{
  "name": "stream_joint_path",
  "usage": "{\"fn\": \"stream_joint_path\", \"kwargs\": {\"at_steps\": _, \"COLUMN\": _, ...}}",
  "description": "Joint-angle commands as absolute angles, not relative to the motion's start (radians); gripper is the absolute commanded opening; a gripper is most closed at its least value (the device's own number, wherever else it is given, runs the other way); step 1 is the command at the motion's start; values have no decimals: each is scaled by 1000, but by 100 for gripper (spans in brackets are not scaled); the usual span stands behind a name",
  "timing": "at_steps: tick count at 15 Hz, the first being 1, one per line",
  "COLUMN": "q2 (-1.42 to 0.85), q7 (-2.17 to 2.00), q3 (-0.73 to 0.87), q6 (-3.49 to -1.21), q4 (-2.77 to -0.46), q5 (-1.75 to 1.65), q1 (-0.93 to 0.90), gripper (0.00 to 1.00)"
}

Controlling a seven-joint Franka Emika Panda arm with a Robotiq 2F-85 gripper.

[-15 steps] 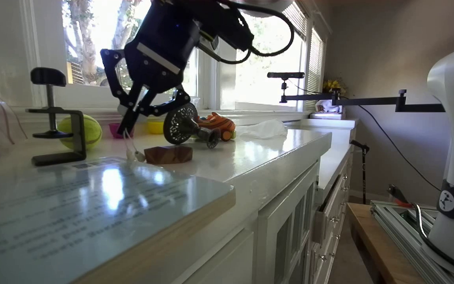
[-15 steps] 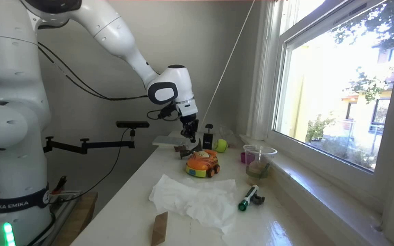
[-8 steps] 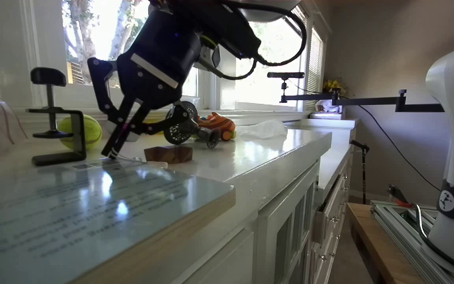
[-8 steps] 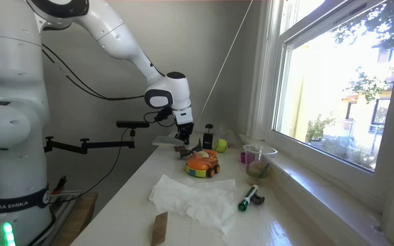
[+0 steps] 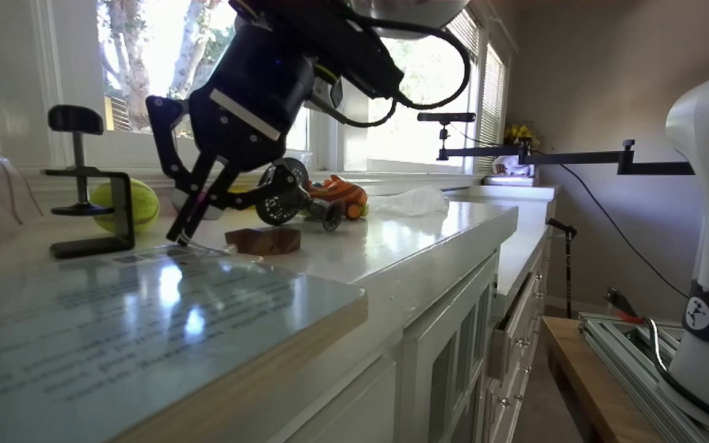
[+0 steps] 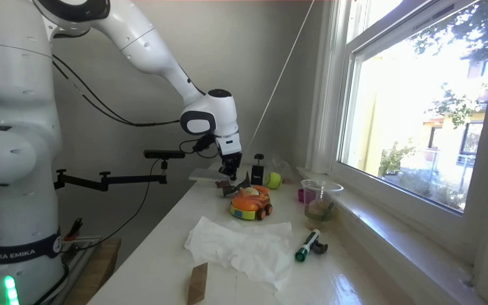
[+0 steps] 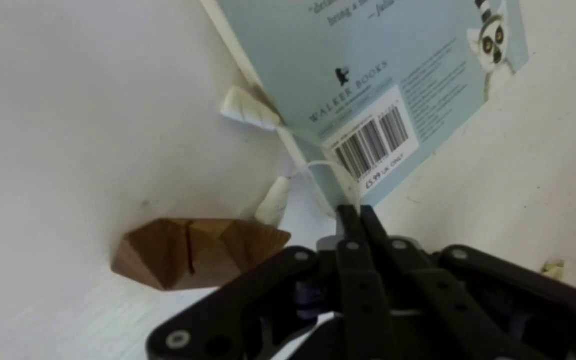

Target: Pull up the blinds

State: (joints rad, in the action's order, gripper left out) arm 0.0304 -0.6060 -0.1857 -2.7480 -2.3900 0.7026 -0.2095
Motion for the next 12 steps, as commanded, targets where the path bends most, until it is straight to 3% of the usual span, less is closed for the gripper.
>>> {"fn": "stream_joint_path", "kwargs": {"at_steps": 1, "q2": 18, "q7": -619, "q3": -182, "q6": -2719, "q4": -2382, "q5": 620, "q1": -191, "gripper": 34}}
{"fn": "stream_joint_path", "kwargs": {"at_steps": 10, "q2": 44, "q7": -646, "q3": -179, "q6": -2699, "q4": -2321, "q5": 377, "q1": -179, "gripper": 97}}
{"fn": "stream_joint_path", "kwargs": {"at_steps": 12, "q2": 55, "q7": -682, "q3": -175, "q6": -2681, "q4": -2295, "q5": 270, "q1": -166, "gripper": 100}}
